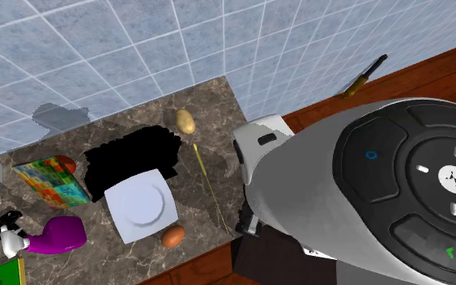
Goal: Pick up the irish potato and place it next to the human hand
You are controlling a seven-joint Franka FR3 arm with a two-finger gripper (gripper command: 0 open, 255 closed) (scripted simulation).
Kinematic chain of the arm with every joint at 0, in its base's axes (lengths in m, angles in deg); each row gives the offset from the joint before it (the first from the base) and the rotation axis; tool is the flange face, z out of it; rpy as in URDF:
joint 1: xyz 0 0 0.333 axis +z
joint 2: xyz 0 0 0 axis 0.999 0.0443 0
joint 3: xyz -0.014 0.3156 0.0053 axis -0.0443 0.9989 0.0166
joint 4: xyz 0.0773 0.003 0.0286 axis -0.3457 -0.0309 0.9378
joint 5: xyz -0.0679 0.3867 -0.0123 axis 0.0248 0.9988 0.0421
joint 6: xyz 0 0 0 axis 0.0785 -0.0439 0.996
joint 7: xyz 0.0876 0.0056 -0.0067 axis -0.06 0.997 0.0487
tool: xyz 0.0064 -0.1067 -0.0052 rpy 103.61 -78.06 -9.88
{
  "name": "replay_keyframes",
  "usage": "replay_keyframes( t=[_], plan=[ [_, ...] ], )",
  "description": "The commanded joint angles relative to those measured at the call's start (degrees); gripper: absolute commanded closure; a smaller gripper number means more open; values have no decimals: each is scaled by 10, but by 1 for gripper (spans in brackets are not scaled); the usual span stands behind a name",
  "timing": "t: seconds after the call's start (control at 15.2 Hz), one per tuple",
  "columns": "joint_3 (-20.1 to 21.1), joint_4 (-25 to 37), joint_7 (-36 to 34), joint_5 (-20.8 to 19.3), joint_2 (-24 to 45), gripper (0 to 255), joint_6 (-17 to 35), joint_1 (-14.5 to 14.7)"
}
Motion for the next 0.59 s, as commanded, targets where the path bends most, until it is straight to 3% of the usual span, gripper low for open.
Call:
replay_keyframes(
  t=[0.0,0.53],
  plan=[
    [0,0,0,0,0,0,0,0],
    [-10,0,-50,-6,140,0,128,-28]
  ],
)
